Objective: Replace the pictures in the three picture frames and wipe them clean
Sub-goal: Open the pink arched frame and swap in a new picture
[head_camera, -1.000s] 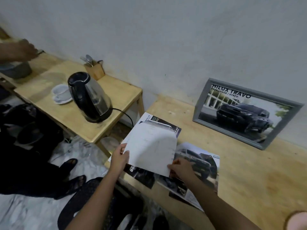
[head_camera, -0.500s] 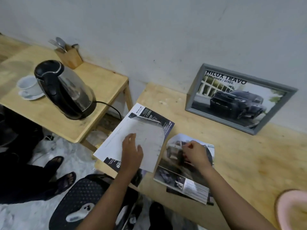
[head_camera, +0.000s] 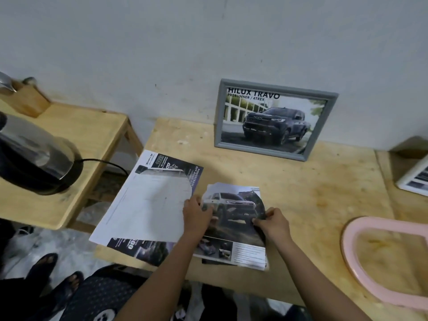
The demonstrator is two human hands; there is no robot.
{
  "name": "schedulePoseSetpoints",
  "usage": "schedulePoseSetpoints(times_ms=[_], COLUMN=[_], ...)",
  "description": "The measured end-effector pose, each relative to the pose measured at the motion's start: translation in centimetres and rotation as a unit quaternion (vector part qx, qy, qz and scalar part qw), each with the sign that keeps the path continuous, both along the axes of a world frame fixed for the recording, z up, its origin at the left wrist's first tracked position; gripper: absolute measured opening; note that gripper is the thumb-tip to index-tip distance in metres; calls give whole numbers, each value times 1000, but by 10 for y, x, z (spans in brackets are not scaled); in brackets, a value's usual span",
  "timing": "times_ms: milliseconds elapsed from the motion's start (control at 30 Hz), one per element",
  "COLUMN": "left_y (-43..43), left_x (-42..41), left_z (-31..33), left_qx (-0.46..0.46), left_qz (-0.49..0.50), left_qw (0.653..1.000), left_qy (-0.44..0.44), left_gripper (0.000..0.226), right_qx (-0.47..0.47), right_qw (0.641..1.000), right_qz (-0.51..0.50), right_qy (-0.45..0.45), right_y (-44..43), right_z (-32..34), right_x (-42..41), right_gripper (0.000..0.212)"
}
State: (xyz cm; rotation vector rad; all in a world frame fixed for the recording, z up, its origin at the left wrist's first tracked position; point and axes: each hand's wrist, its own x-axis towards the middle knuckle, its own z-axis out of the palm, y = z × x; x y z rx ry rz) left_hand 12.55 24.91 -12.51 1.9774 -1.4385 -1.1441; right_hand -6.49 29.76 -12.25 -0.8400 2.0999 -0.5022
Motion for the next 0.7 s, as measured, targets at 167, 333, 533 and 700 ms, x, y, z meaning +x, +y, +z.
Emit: schedulePoseSetpoints(times_ms=[167,333,533,700], left_y=[-4,-6,-10,9], left_x=[-11,-29,-79,-172], left_z=[9,38,89,115], left_qx=[-31,-41,-97,-102], left_qz=[-60,-68,-51,-88], left_qw=[998,997,993,983], left_qy=[-6,5,47,126], left_gripper=[17,19,32,32], right_qx=[-67,-120,-227,-357], right_qw=[994,988,968,925], right_qz=[-67,-48,-48,-86], right_qy=[-49,-80,-95,-93], right_y=[8,9,22,54], right_z=[-2,9,67,120], right_x=[-8,-30,-91,-176], right_gripper=[30,20,9,16])
